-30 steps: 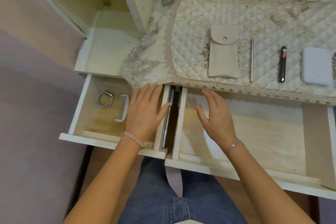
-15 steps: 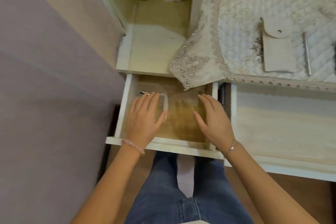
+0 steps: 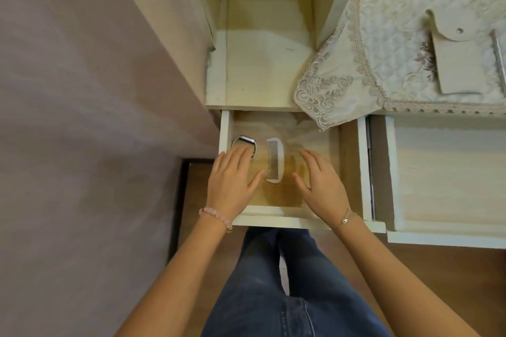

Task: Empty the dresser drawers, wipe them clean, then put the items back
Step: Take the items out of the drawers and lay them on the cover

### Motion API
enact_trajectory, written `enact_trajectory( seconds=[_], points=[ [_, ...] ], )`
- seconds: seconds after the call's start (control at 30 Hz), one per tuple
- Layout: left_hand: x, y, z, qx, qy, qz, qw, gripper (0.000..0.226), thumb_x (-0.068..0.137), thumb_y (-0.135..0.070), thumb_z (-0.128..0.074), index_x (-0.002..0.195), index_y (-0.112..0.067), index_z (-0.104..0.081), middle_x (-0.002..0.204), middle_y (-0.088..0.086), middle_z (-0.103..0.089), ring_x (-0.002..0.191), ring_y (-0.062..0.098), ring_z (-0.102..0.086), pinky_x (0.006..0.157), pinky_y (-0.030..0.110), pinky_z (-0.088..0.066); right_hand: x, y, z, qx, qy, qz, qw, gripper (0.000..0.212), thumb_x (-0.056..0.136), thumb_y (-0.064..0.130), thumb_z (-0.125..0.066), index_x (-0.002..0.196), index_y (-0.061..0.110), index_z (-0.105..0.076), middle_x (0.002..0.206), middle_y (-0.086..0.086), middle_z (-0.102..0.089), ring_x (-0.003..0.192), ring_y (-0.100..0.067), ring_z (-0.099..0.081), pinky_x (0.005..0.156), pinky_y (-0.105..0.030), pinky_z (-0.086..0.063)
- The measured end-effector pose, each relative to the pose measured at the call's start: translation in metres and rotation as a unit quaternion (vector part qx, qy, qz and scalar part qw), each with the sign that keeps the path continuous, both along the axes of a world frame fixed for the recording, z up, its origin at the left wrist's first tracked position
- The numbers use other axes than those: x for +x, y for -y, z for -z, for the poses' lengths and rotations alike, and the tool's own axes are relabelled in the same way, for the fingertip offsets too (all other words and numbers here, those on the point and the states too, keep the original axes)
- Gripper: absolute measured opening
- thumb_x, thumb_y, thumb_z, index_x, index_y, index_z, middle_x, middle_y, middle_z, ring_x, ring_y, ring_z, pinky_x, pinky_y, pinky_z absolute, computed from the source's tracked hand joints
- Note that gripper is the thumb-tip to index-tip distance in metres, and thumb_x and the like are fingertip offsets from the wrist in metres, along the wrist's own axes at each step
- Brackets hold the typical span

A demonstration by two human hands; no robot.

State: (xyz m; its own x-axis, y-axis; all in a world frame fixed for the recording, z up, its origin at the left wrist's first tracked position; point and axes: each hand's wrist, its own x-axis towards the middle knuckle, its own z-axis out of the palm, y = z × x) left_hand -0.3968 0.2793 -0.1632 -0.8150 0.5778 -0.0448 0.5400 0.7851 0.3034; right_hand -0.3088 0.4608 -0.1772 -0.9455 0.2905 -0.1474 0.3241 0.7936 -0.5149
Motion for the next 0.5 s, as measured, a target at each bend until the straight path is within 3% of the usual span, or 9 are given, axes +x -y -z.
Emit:
enact_trajectory(
  seconds=[0.2,0.3,0.5],
  points=[
    [-0.001,-0.003,0.01,0.037,0.039,0.002,0.999,0.048,0.09,-0.04,-0.05,0.124,-0.007,-0.055,0.123,0.009,-0.06,0.114,0.023,-0.056,0.097,0.033,-0.042,-0.011,0.004,0.018,-0.061,0.054,0.048,0.995,0.053,0.09,0.033,-0.055,0.137,0.012,-0.042,0.139,-0.006,-0.046,0.129,-0.021,-0.041,0.109,-0.035,-0.034],
    [0.0,-0.006,0.016,0.046,0.071,-0.009,0.996,0.046,0.089,-0.033,-0.059,0.126,-0.007,-0.054,0.123,0.009,-0.059,0.114,0.023,-0.055,0.096,0.033,-0.043,-0.023,0.008,0.028,-0.099,0.076,0.102,0.987,0.052,0.088,0.032,-0.06,0.133,0.011,-0.046,0.133,-0.008,-0.051,0.122,-0.023,-0.046,0.103,-0.033,-0.037],
    [0.001,-0.011,0.031,0.044,0.119,-0.04,0.991,0.048,0.093,-0.036,-0.052,0.133,-0.01,-0.047,0.134,0.006,-0.052,0.124,0.019,-0.047,0.101,0.029,-0.038,-0.052,0.02,0.059,-0.19,0.126,0.215,0.95,0.058,0.074,0.036,-0.075,0.119,0.007,-0.053,0.114,-0.01,-0.058,0.103,-0.024,-0.056,0.088,-0.035,-0.047]
  ],
)
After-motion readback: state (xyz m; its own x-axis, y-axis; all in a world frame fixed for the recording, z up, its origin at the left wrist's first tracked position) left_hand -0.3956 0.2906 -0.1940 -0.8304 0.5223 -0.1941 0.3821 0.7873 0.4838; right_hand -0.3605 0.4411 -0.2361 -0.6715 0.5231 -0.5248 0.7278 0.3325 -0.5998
